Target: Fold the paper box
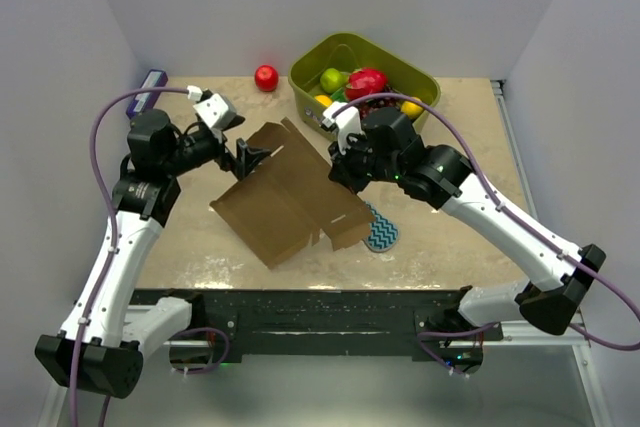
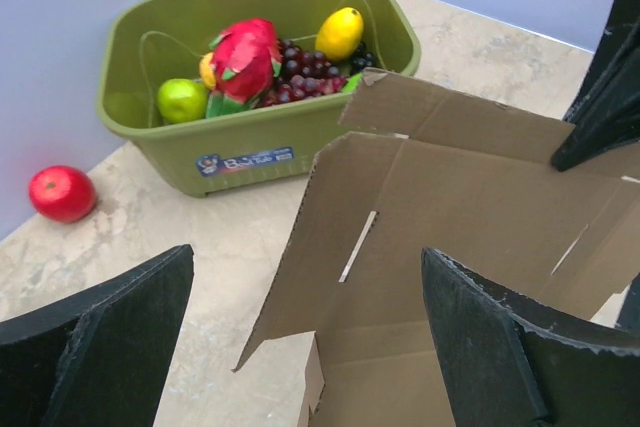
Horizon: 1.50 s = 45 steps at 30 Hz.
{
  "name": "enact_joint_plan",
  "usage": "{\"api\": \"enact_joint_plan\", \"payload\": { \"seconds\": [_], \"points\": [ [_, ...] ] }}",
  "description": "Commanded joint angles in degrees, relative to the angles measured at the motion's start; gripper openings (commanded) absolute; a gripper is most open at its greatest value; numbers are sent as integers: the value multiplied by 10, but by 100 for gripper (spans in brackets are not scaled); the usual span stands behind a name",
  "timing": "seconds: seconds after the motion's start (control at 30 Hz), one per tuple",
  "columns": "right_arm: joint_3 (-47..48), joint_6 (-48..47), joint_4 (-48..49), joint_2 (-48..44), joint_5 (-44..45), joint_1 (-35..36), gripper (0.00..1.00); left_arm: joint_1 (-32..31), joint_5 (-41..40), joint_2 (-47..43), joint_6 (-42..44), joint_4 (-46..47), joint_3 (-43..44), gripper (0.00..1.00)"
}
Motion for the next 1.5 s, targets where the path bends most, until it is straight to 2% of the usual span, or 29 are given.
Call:
{"api": "enact_joint_plan", "payload": {
  "seconds": [0.0,0.3,0.4,0.47,0.5,0.6,0.87,0.9,1.2,1.33,1.4,1.43,1.47],
  "points": [
    [23,-20,-30,-17,-13,0,0,1,54,5,4,23,-15,100],
    [34,-32,-43,-5,-53,0,0,-2,71,34,-13,42,-26,99],
    [32,-34,-43,-4,-59,-1,0,-9,69,40,-13,41,-28,92],
    [31,-36,-44,-1,-65,0,0,-11,72,40,-18,52,-33,84],
    [31,-37,-46,2,-65,-1,0,-11,75,40,-20,56,-35,76],
    [30,-37,-48,7,-55,0,0,-19,74,41,-22,60,-39,61],
    [34,-36,-45,16,-29,0,0,-37,26,24,-14,69,-58,33],
    [34,-34,-43,15,-26,0,0,-38,27,22,-14,70,-61,27],
    [19,-6,1,12,33,0,0,-50,-3,11,-12,80,-77,0],
    [-5,37,50,5,54,0,0,-54,-38,1,-32,106,-101,0],
    [-21,54,79,-1,84,-1,9,-54,-80,-3,-44,114,-109,0],
    [-34,66,90,-5,92,-4,24,-54,-96,-5,-59,119,-115,0],
    [-43,68,116,-7,95,-8,31,-54,-126,-5,-65,121,-119,0]
  ]
}}
